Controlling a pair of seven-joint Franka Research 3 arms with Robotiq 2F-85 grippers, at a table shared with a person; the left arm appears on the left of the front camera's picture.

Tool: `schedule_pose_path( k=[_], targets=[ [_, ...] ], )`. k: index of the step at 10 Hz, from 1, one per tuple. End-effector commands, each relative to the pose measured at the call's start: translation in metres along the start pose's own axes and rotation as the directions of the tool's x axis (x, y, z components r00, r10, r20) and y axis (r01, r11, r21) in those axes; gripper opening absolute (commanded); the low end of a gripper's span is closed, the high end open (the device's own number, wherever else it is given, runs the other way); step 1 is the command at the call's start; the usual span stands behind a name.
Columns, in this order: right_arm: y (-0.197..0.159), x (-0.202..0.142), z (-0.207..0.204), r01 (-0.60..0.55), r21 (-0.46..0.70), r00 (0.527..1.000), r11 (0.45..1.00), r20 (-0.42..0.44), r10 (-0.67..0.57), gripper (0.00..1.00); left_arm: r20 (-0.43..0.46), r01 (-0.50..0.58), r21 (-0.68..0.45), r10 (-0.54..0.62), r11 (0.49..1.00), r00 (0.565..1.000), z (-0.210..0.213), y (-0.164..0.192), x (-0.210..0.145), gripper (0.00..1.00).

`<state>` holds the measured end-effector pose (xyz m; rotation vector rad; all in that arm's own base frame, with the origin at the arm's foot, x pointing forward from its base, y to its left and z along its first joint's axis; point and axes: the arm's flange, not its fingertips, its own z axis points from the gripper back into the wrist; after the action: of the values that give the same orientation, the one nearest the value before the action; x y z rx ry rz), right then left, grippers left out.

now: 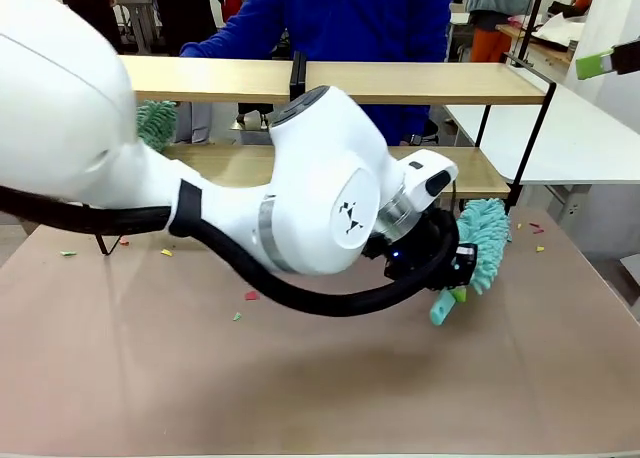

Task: Clean the shelves.
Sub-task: Clean another randomly selected level of the Shelf with the Duster.

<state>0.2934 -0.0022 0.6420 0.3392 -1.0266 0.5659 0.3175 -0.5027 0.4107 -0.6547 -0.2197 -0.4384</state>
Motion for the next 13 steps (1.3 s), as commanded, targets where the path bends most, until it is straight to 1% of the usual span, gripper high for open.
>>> schedule_pose_path(
  k=[1, 2, 3, 5, 6, 7, 8, 9, 10, 11, 13],
  targets=[
    [0.0, -0.001, -0.001, -0.005, 0.006, 1.0, 1.0, 0.002, 0.005, 1.0, -0.008, 0.022, 0.021, -0.021, 1.0, 1.0, 0.045, 0.033, -0.033, 0.13],
    [0.0, -0.001, -0.001, -0.005, 0.006, 1.0, 1.0, 0.002, 0.005, 1.0, -0.013, 0.027, 0.049, -0.027, 0.998, 1.0, 0.064, 0.046, -0.049, 0.13],
    [0.0, -0.001, -0.001, -0.005, 0.006, 1.0, 1.0, 0.002, 0.005, 1.0, -0.059, 0.038, 0.036, -0.036, 0.999, 0.998, 0.09, 0.062, -0.067, 0.13],
    [0.0, -0.001, -0.001, -0.005, 0.006, 1.0, 1.0, 0.002, 0.005, 1.0, -0.099, 0.08, -0.047, -0.084, 0.996, 0.991, 0.142, 0.087, -0.108, 0.13],
    [0.0, -0.001, -0.001, -0.005, 0.006, 1.0, 1.0, 0.002, 0.005, 1.0, -0.113, 0.133, -0.125, -0.147, 0.983, 0.983, 0.166, 0.094, -0.13, 0.13],
    [0.0, -0.001, -0.001, -0.005, 0.006, 1.0, 1.0, 0.002, 0.005, 1.0, -0.085, 0.154, -0.161, -0.169, 0.975, 0.982, 0.186, 0.102, -0.143, 0.13],
    [0.0, -0.001, -0.001, -0.005, 0.006, 1.0, 1.0, 0.002, 0.005, 1.0, -0.025, 0.134, -0.157, -0.14, 0.978, 0.99, 0.201, 0.112, -0.151, 0.13],
    [0.0, -0.001, -0.001, -0.005, 0.006, 1.0, 1.0, 0.002, 0.005, 1.0, -0.004, 0.13, -0.136, -0.131, 0.982, 0.991, 0.209, 0.118, -0.157, 0.13],
    [0.0, -0.001, -0.001, -0.005, 0.006, 1.0, 1.0, 0.002, 0.005, 1.0, -0.029, 0.12, -0.109, -0.124, 0.987, 0.992, 0.207, 0.119, -0.156, 0.13],
    [0.0, -0.001, -0.001, -0.005, 0.006, 1.0, 1.0, 0.002, 0.005, 1.0, -0.043, 0.127, -0.146, -0.135, 0.981, 0.99, 0.202, 0.091, -0.117, 0.13],
    [0.0, -0.001, -0.001, -0.005, 0.006, 1.0, 1.0, 0.002, 0.005, 1.0, -0.043, 0.127, -0.146, -0.135, 0.981, 0.99, 0.202, 0.091, -0.117, 0.13]
  ],
)
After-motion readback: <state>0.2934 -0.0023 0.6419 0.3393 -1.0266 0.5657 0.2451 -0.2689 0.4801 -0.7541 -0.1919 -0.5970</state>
